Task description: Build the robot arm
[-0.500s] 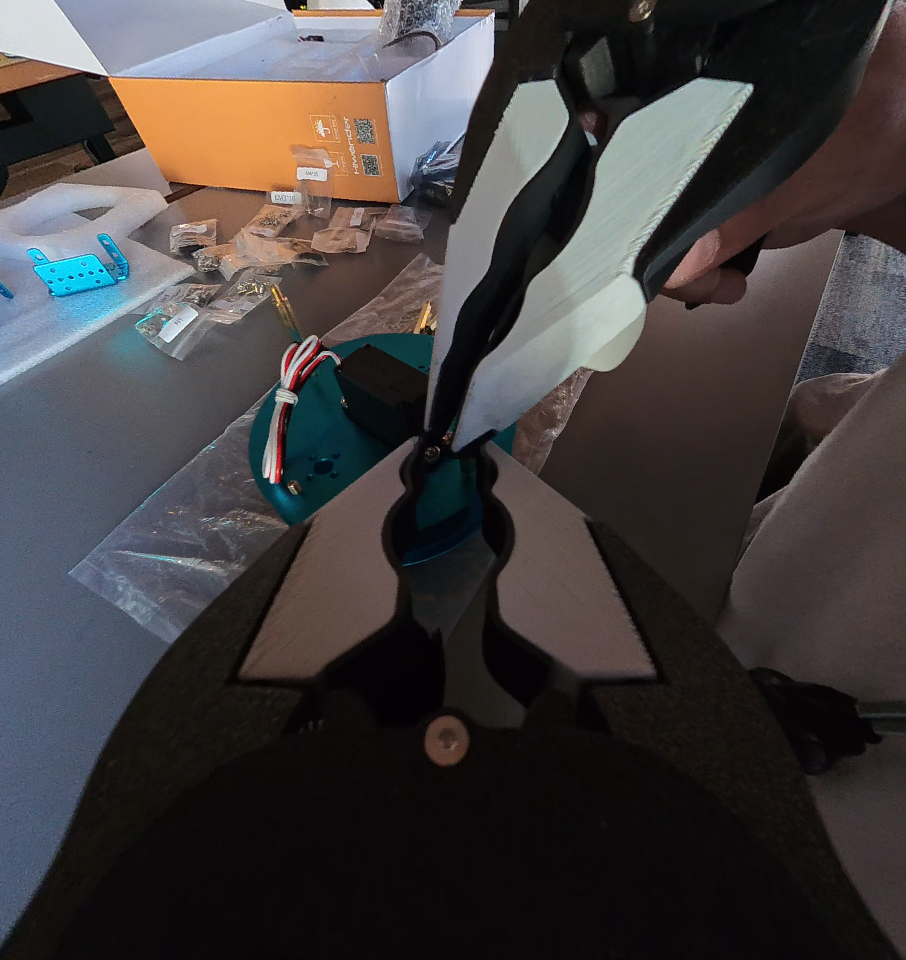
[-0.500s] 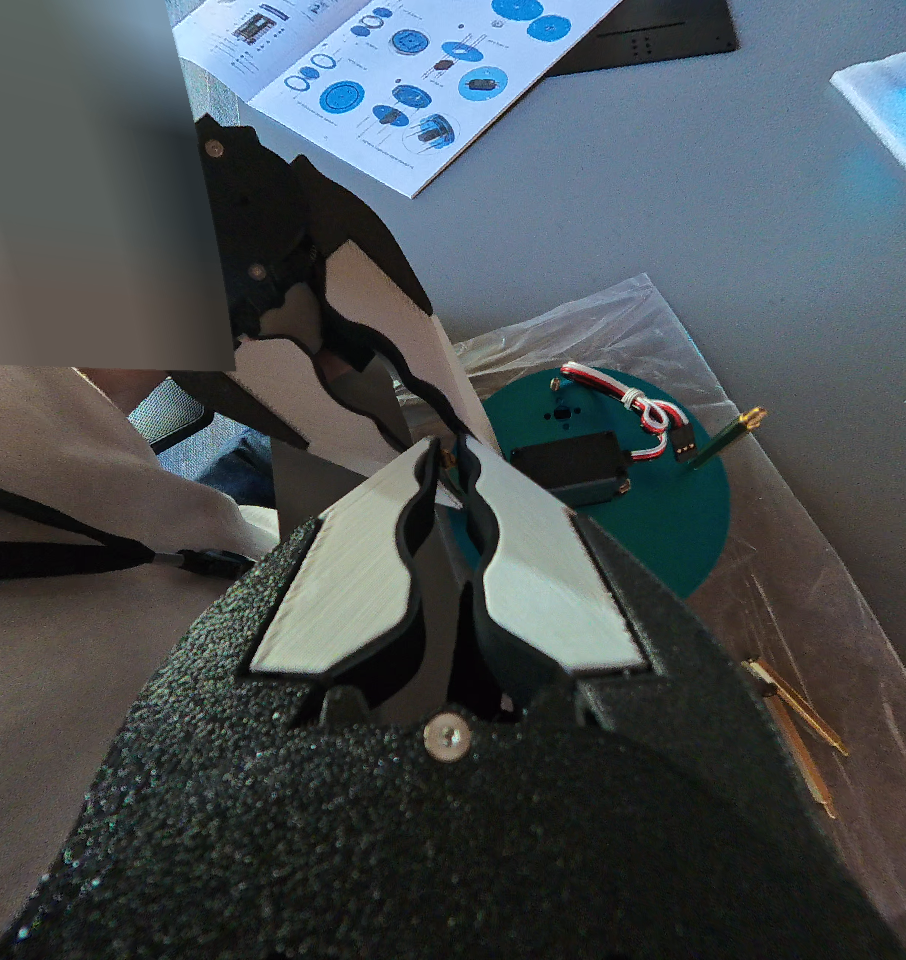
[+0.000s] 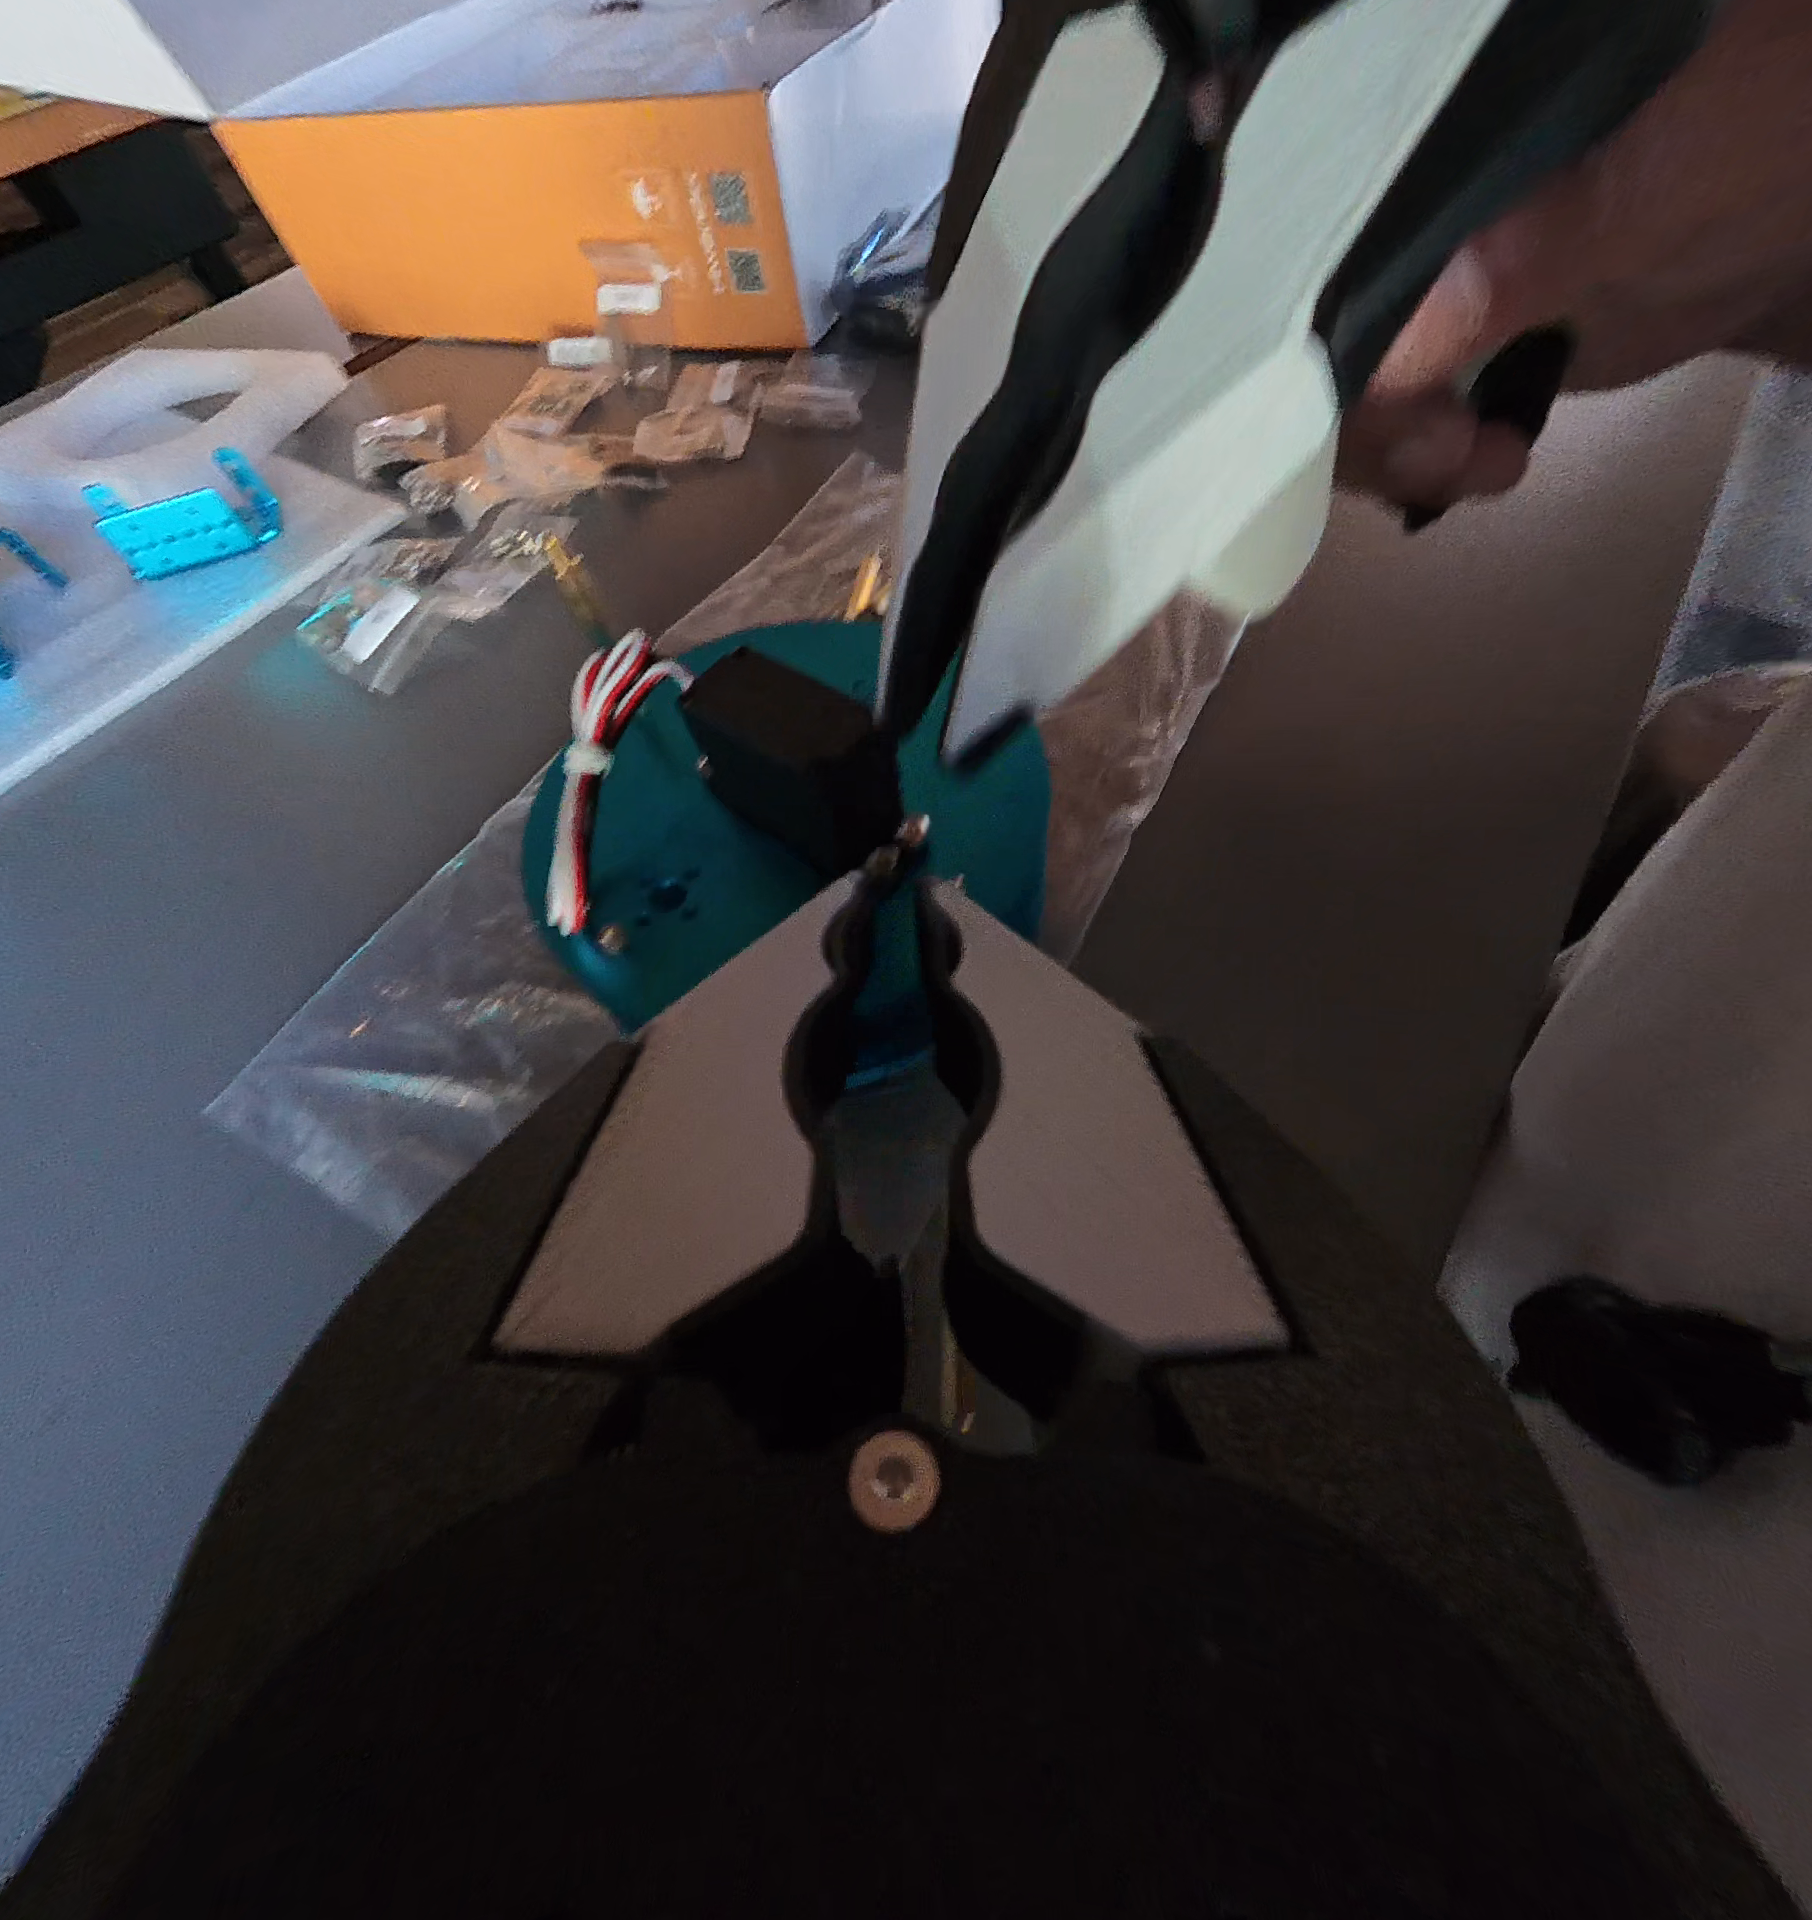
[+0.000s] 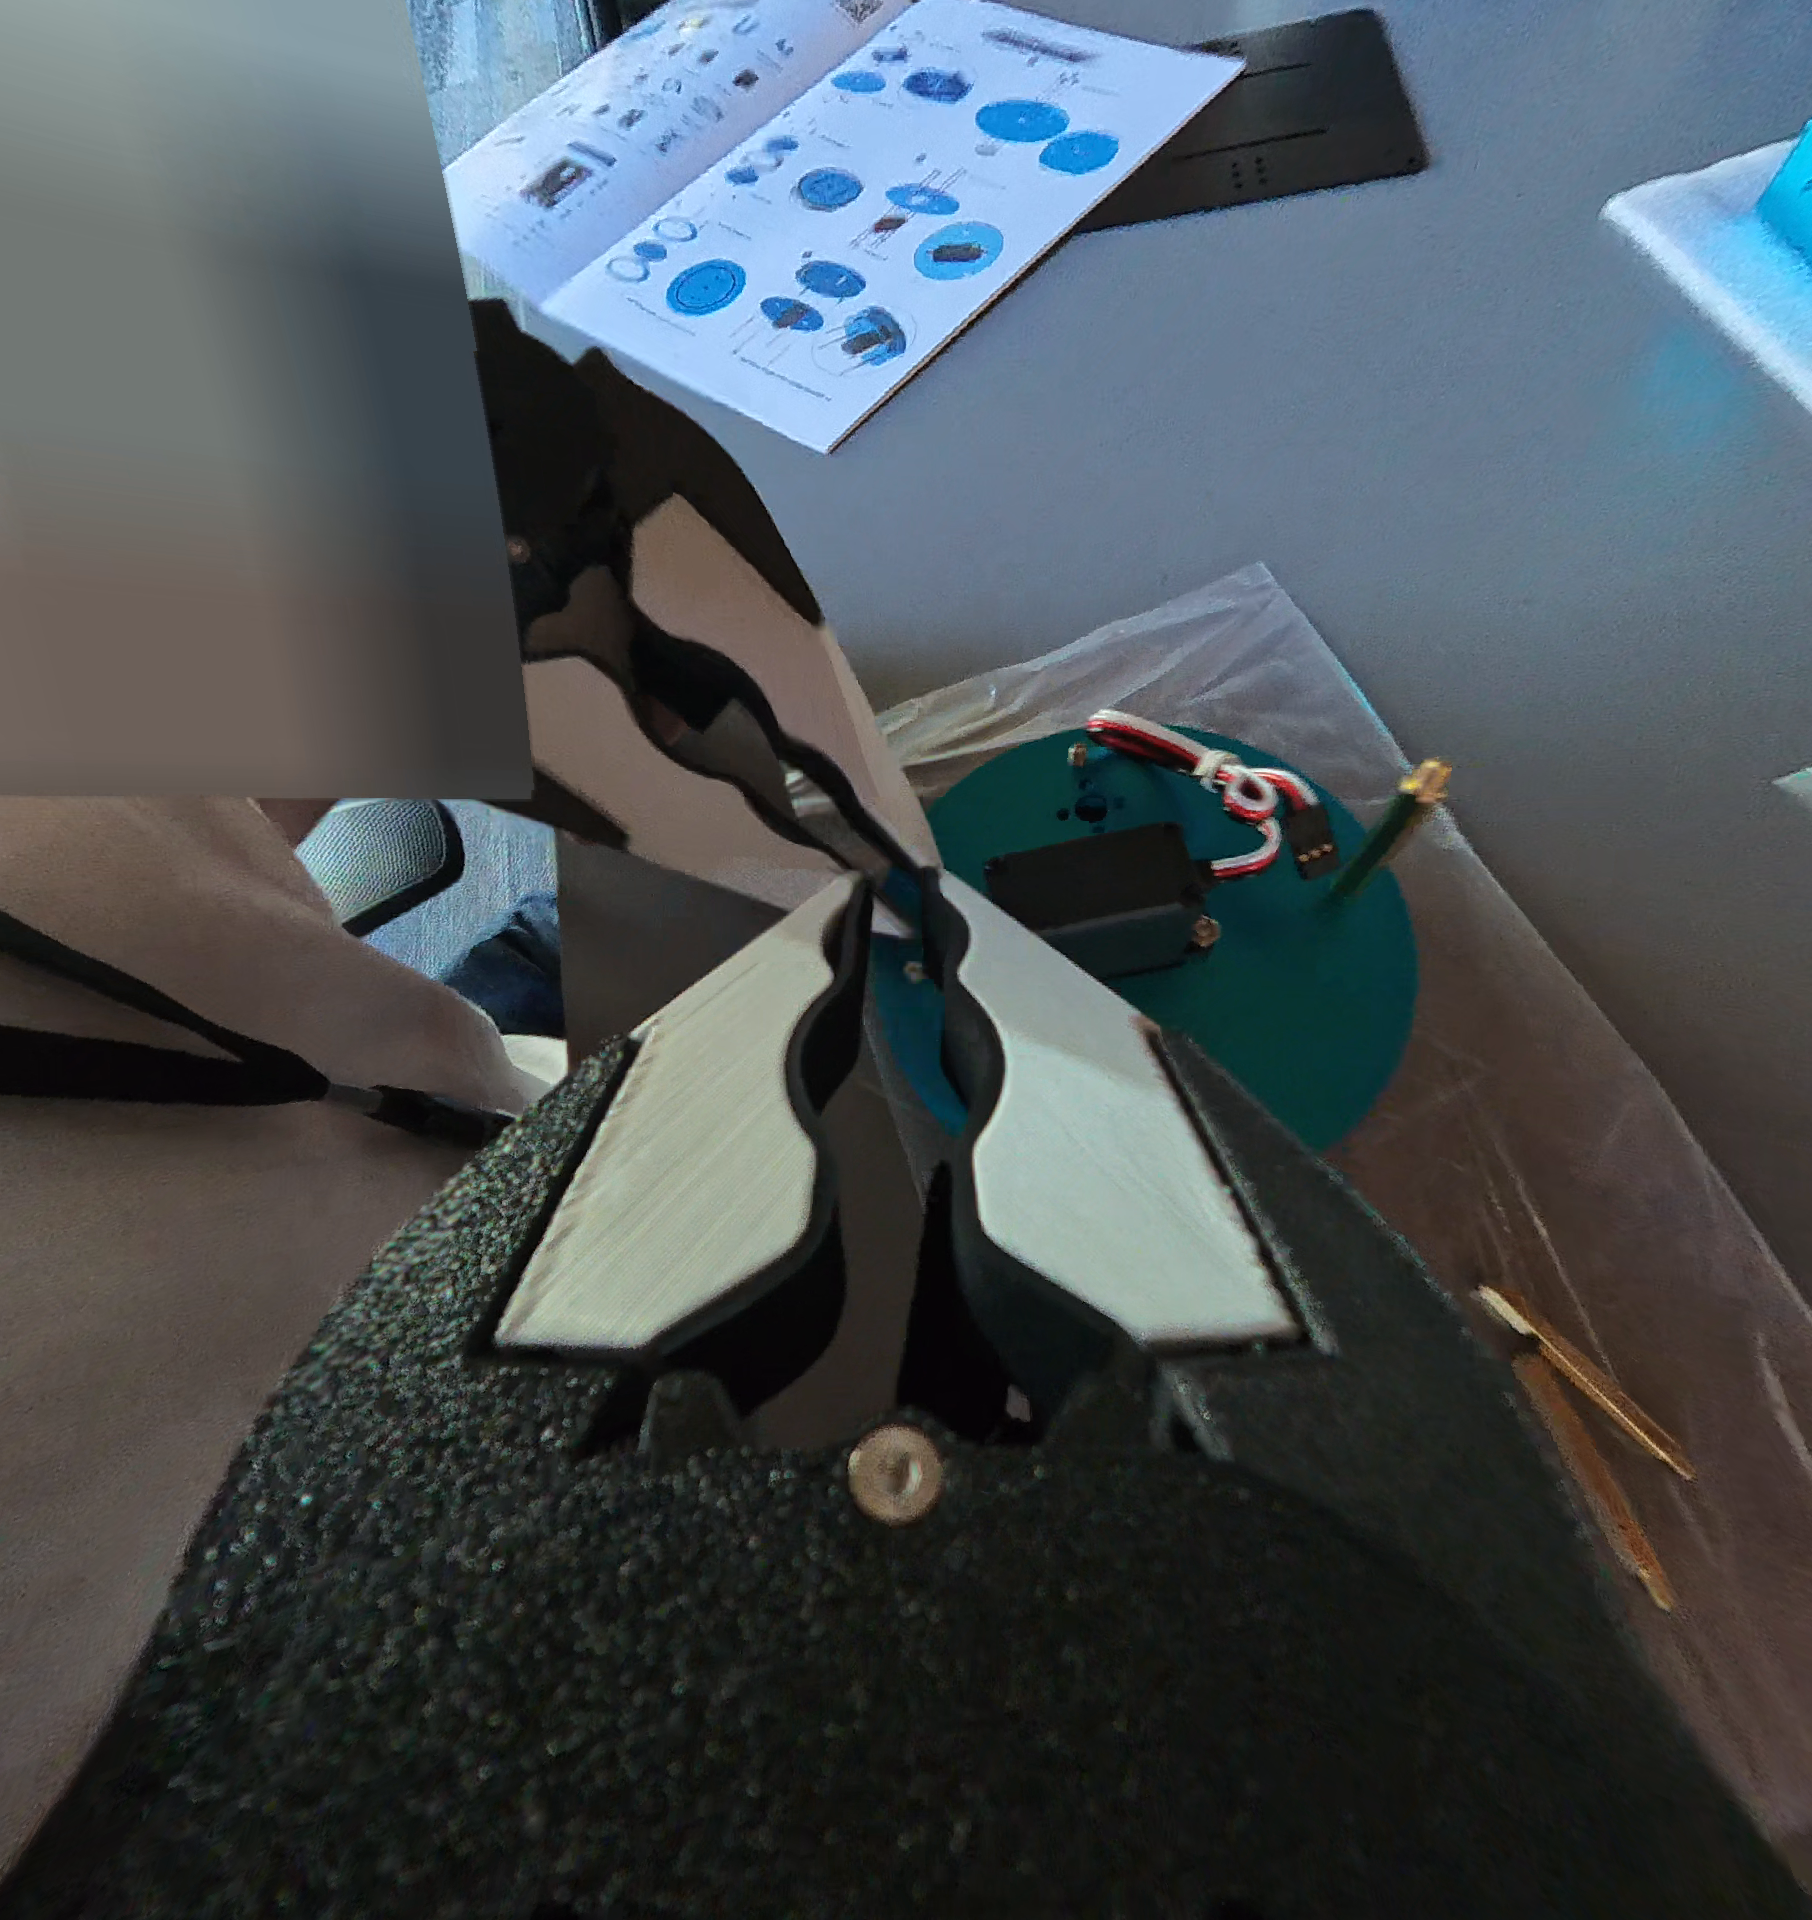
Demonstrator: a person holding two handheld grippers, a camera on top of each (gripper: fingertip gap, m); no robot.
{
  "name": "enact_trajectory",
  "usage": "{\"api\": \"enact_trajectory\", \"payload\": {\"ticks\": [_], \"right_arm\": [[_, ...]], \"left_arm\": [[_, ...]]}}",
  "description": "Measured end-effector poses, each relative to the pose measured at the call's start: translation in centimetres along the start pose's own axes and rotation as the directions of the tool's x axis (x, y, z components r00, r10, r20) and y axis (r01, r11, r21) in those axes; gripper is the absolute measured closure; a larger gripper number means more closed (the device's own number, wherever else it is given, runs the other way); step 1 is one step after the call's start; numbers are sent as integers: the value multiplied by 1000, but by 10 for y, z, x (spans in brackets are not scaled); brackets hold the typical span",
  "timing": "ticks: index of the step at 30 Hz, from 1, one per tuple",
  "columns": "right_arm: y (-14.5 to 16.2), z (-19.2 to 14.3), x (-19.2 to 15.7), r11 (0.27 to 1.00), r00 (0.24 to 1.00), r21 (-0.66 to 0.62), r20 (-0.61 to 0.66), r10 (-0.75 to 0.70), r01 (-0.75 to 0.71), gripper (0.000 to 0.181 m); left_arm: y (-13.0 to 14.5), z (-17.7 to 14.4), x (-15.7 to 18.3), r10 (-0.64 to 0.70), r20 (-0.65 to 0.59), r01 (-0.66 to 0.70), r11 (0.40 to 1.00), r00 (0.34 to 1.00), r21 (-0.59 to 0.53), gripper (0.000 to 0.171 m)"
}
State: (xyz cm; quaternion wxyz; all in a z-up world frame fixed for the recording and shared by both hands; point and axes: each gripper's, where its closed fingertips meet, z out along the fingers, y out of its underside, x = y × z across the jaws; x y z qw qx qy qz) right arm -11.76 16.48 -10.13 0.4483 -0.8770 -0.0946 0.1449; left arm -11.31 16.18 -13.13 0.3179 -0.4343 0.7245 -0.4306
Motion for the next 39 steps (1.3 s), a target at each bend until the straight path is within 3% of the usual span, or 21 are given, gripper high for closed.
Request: {"api": "enact_trajectory", "payload": {"ticks": [1,3,9,12,13,14,16,19,23,26,29,32,35,37,39], "right_arm": [[-2,-6,2,1000,1000,23,-3,12,-11,173],[-3,-15,1,997,999,66,26,47,-48,171],[13,2,-31,998,995,61,95,-3,-3,171],[22,11,-43,999,995,53,99,-14,9,171],[25,13,-46,999,995,52,102,-15,10,171],[27,15,-51,998,993,58,113,-14,7,172],[29,22,-61,998,987,58,160,-10,1,172],[33,28,-67,998,985,36,165,-52,47,172],[39,23,-71,997,987,33,142,-70,66,172],[45,16,-69,998,993,50,109,-36,31,172],[46,10,-64,996,997,87,77,21,-27,172],[38,5,-56,986,996,145,48,79,-85,170],[30,5,-51,973,988,180,67,137,-146,155],[25,5,-51,964,982,202,100,157,-175,148],[9,0,-51,934,974,293,153,166,-205,148]], "left_arm": [[5,-9,-5,5,25,-4,1000,1000,-21,155],[18,-35,-17,-36,66,39,998,997,-41,155],[71,-81,5,-122,-27,113,971,992,-212,152],[95,-110,-19,-83,157,128,945,984,-302,152],[97,-122,-23,-103,198,157,946,975,-284,157],[95,-127,-16,-148,163,185,952,976,-242,155],[88,-126,-6,-164,112,184,964,980,-192,153],[87,-110,-6,-19,83,39,970,996,-239,149],[95,-92,-6,78,-82,-101,941,994,-324,149],[100,-87,-9,72,-176,-133,921,982,-366,150],[101,-86,-6,59,-239,-149,913,969,-380,163],[100,-85,-4,74,-240,-162,913,968,-375,166],[86,-85,0,91,-201,-149,945,975,-292,167],[45,-82,3,9,-163,-24,996,987,-89,167],[-4,-75,8,-102,-181,129,981,978,144,166]]}}
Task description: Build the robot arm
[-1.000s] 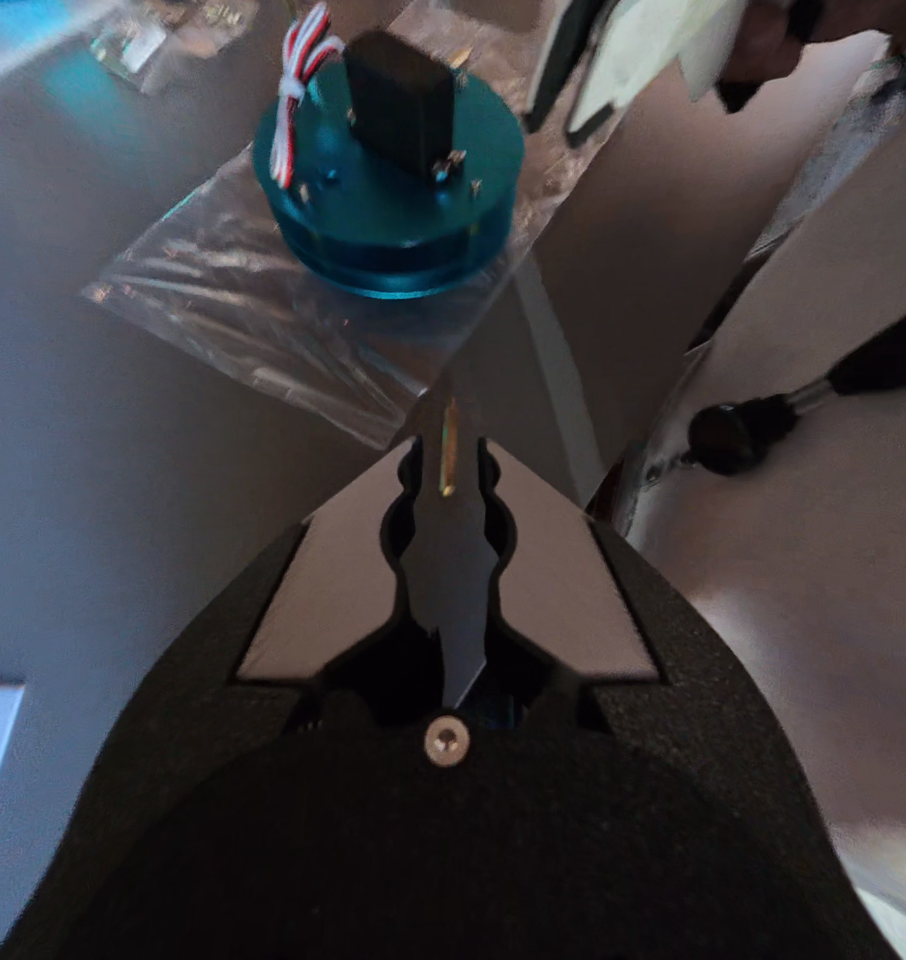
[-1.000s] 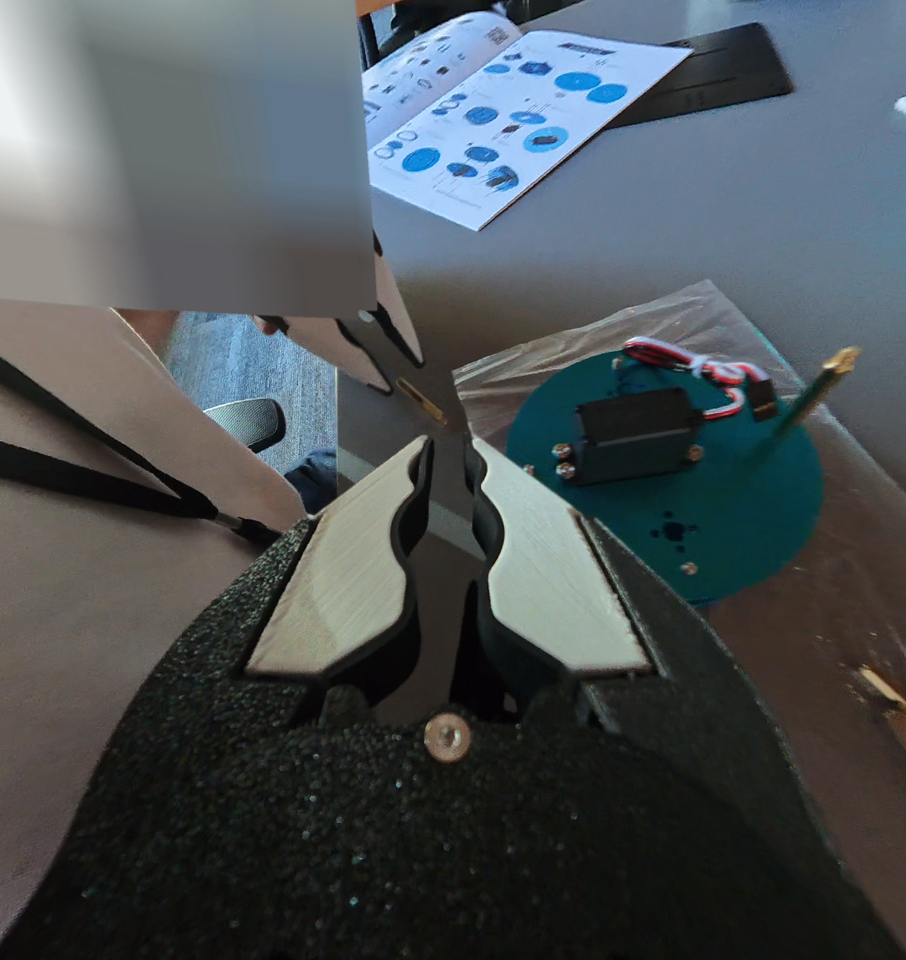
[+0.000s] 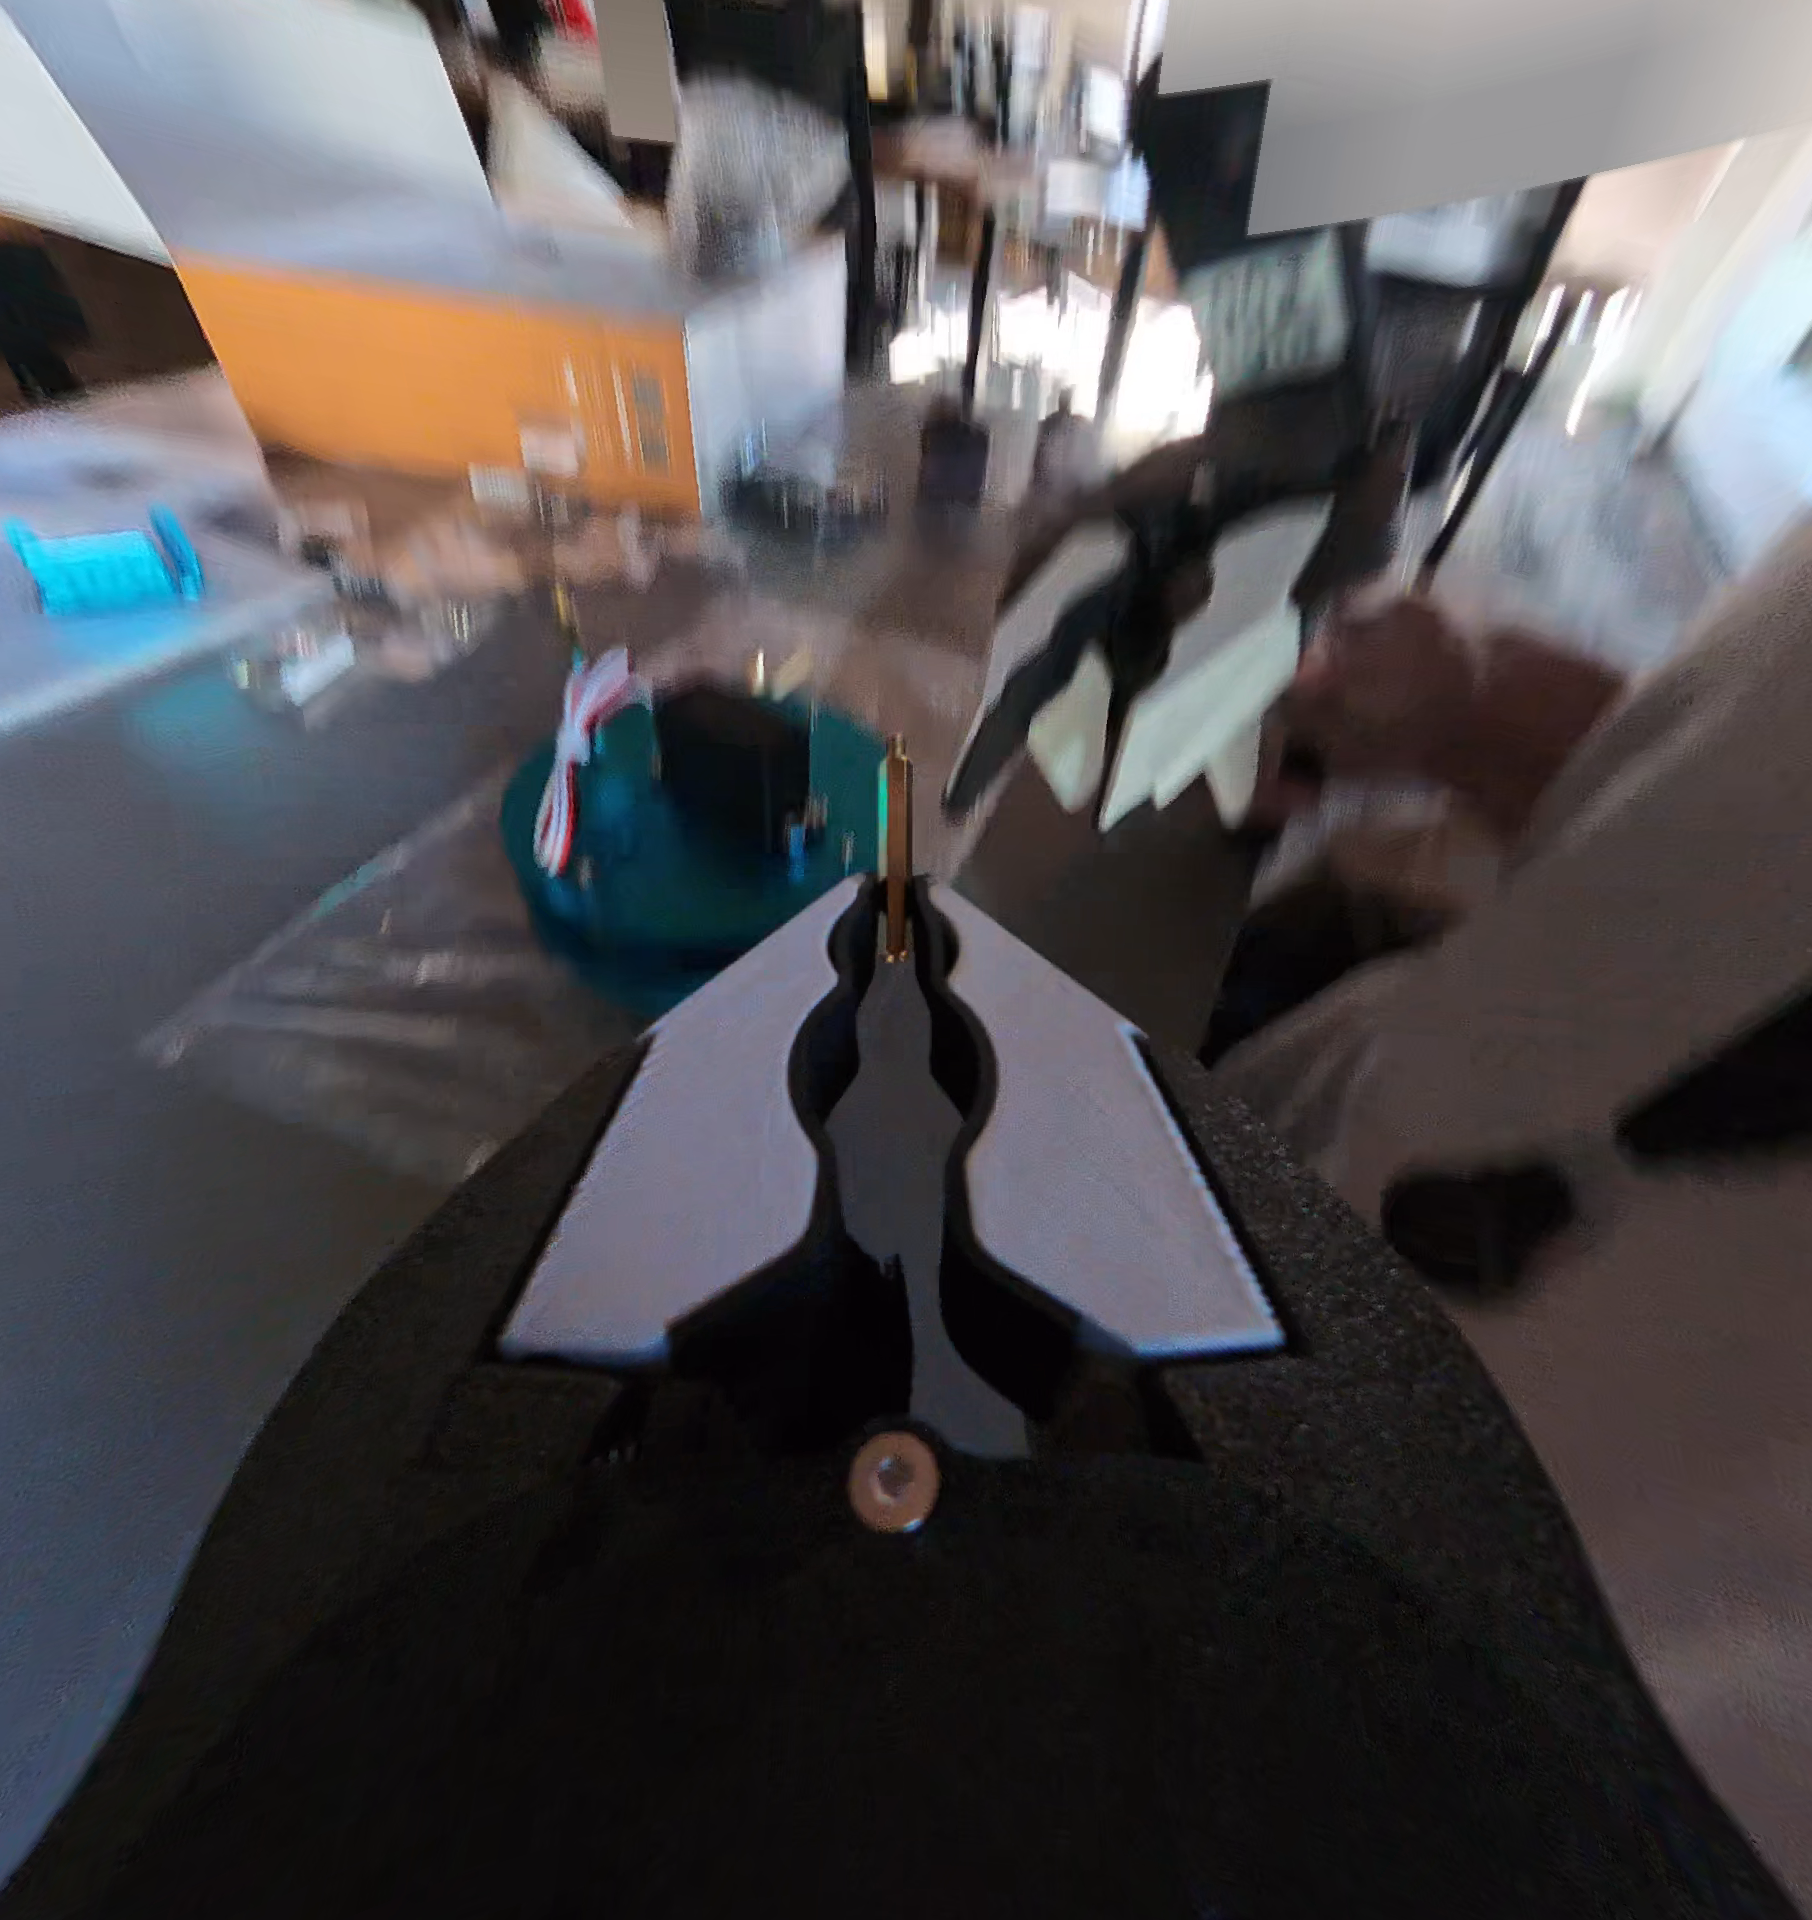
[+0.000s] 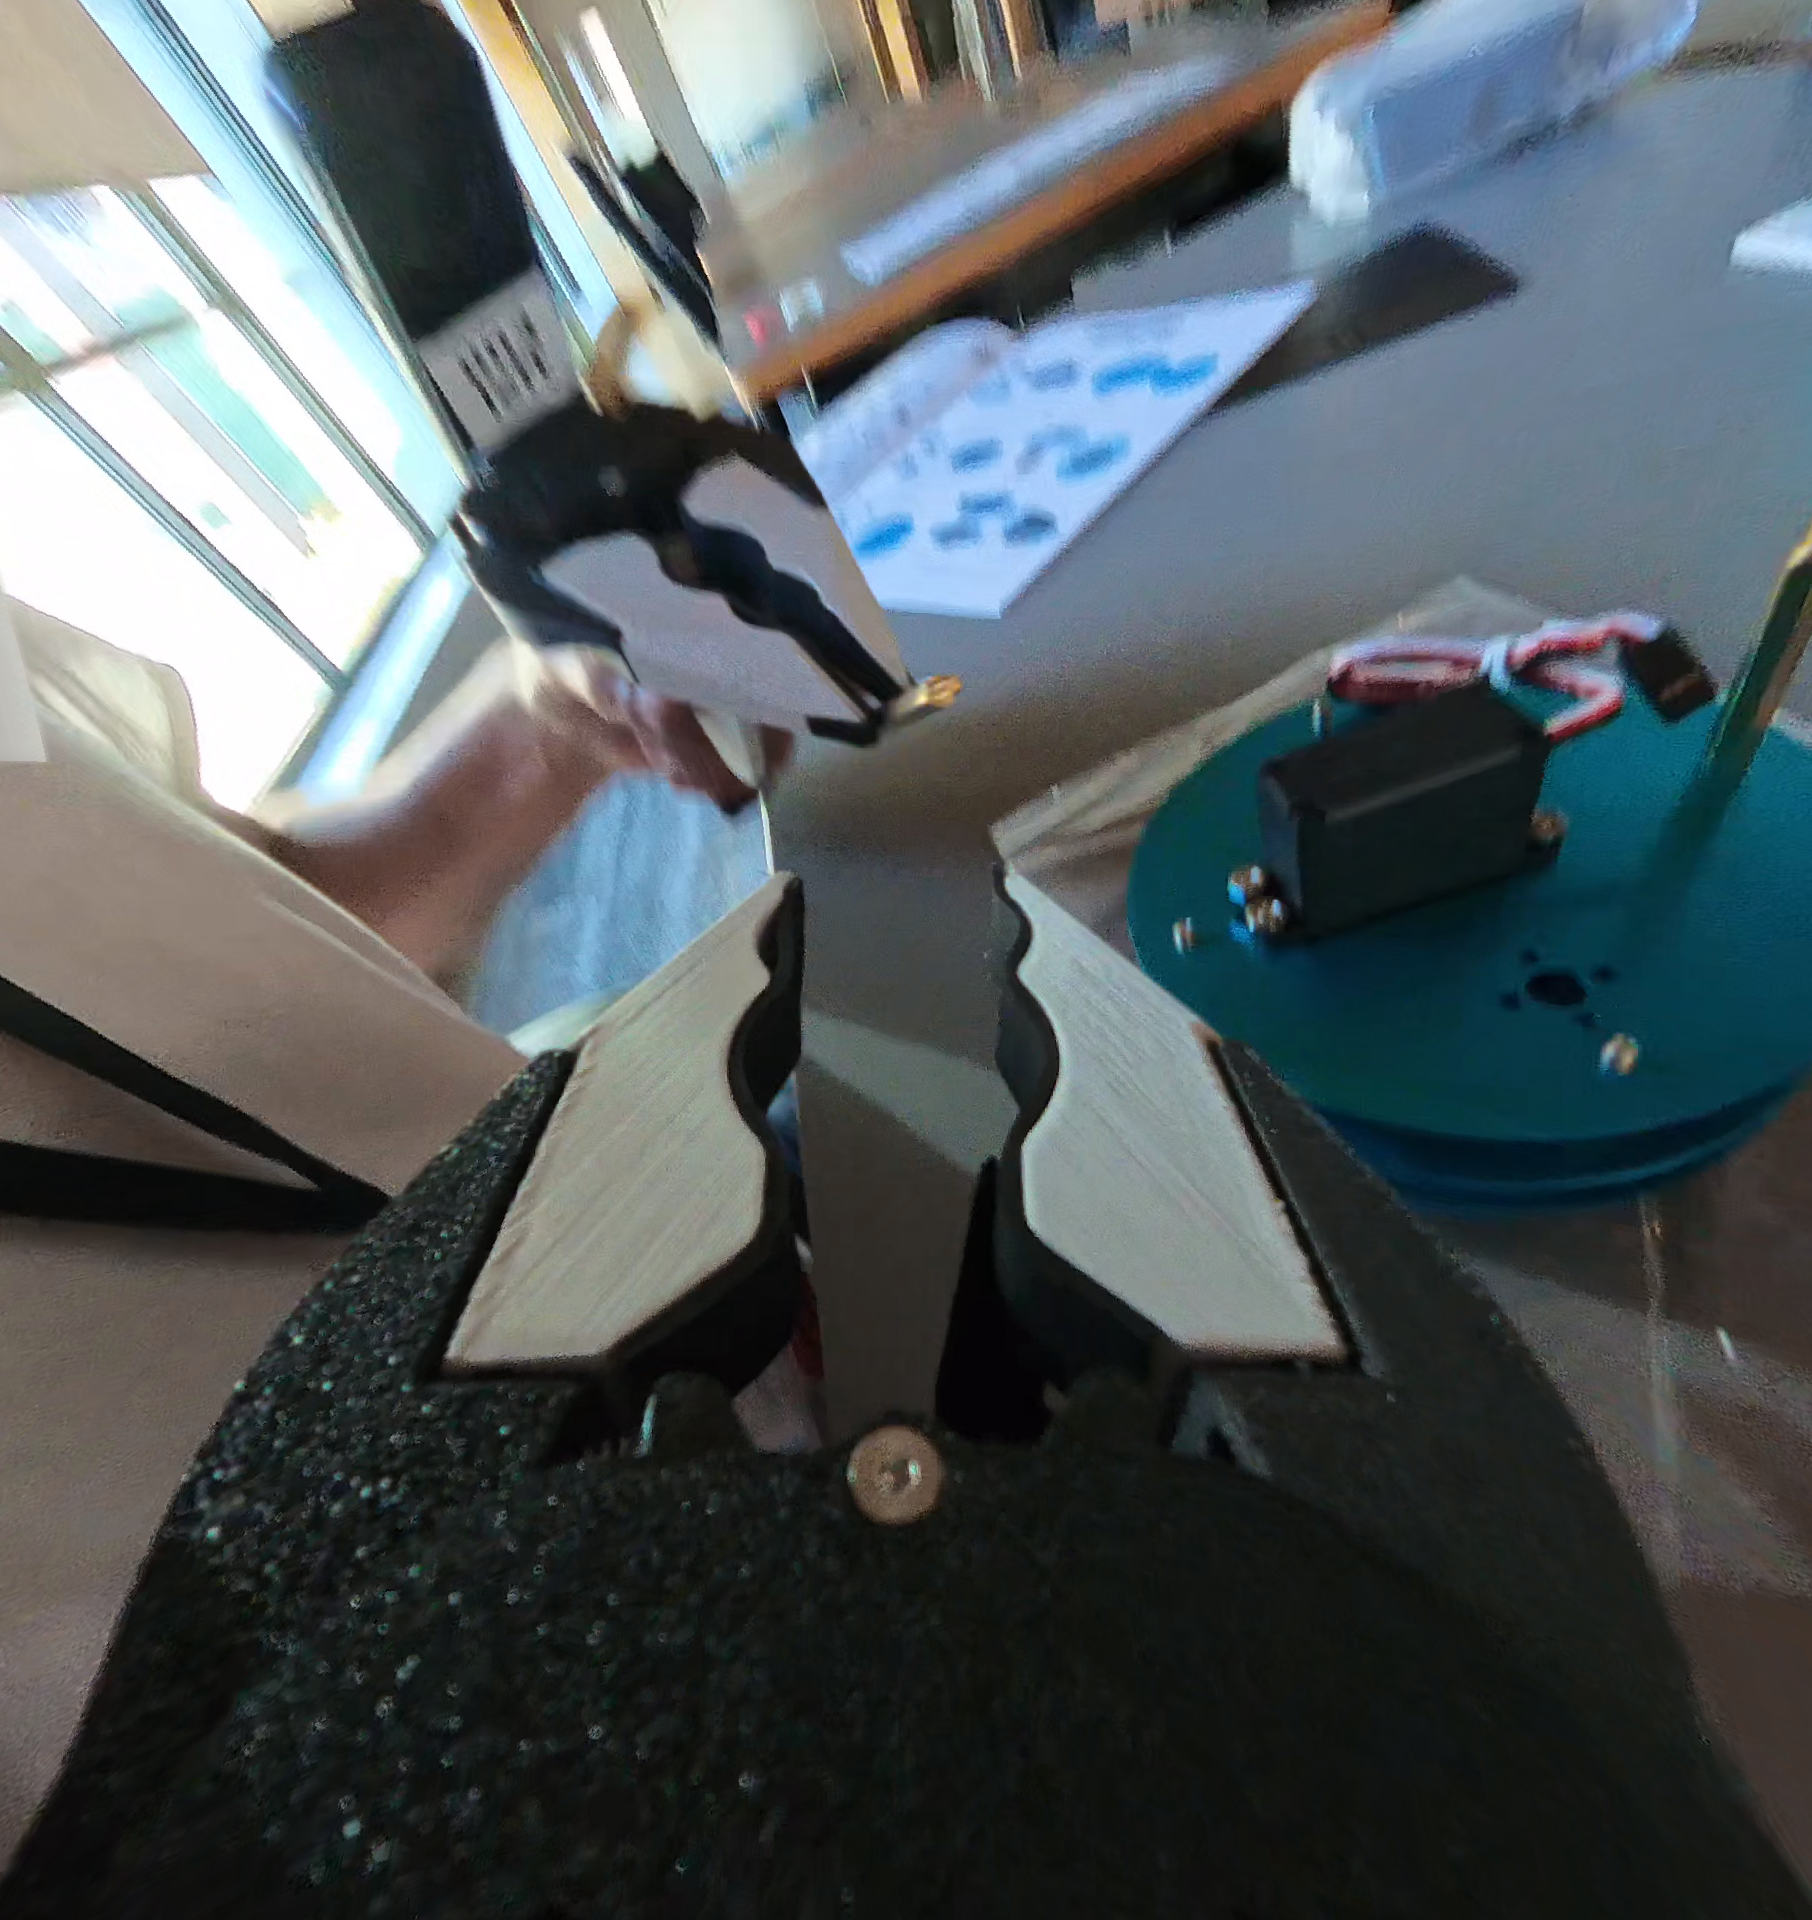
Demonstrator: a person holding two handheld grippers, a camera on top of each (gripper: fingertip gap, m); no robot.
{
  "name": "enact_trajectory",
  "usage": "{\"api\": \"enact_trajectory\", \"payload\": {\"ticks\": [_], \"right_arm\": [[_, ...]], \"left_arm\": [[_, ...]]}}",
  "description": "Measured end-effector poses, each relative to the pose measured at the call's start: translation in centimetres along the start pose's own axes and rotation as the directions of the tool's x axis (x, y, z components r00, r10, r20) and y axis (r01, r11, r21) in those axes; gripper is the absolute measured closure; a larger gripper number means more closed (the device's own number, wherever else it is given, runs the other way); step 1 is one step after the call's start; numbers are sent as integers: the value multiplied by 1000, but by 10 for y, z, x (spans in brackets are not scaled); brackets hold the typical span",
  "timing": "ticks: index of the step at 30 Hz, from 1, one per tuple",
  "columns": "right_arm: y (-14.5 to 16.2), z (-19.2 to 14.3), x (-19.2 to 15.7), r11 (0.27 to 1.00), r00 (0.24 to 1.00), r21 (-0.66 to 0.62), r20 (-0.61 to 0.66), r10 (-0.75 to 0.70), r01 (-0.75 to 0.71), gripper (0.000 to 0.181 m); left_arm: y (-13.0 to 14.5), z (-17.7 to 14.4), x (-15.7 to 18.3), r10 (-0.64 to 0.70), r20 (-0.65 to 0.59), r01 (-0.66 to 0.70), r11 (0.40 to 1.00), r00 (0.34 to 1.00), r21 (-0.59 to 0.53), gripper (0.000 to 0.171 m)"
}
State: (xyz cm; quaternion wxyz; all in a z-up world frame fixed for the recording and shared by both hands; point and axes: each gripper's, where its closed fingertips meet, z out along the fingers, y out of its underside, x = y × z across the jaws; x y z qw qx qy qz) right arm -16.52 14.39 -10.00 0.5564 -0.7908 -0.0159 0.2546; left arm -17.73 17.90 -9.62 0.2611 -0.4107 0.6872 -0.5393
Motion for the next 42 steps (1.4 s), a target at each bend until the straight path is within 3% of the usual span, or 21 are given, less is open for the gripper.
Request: {"api": "enact_trajectory", "payload": {"ticks": [1,3,5,8,16,18,20,24,29,34,39,42], "right_arm": [[-12,-3,-1,997,999,75,29,17,-19,149],[-33,-15,5,980,996,186,69,62,-73,149],[-42,-27,15,972,992,211,82,93,-108,150],[-45,-42,27,977,999,208,24,48,-52,169],[-29,-52,47,993,998,101,28,58,-60,177],[-29,-54,64,999,999,49,-45,6,-4,178],[-32,-57,83,999,996,-23,-76,-51,49,177],[-28,-43,105,973,989,-176,11,-149,149,177],[-22,-38,105,946,968,-230,161,-193,227,177],[-19,-36,99,944,957,-226,214,-194,242,177],[-12,-26,74,938,941,-211,259,-216,273,176],[-8,-17,67,919,934,-233,243,-260,317,177]], "left_arm": [[-17,10,1,-37,3,37,995,999,91,167],[-32,34,6,-65,-15,67,984,998,166,166],[-39,55,9,-66,-21,69,979,998,191,167],[-45,77,16,-52,-22,55,979,998,194,166],[-42,103,18,-61,8,59,986,998,155,166],[-38,102,8,-53,97,42,993,994,112,166],[-30,94,-8,-4,216,-6,999,976,46,146],[-26,80,-23,43,338,-53,998,940,19,131],[-7,92,-48,104,430,-56,991,897,-122,137],[-4,86,-46,187,381,-118,973,905,-197,142],[1,73,-48,270,176,-224,944,947,-242,146],[2,70,-49,255,111,-226,948,961,-224,145]]}}
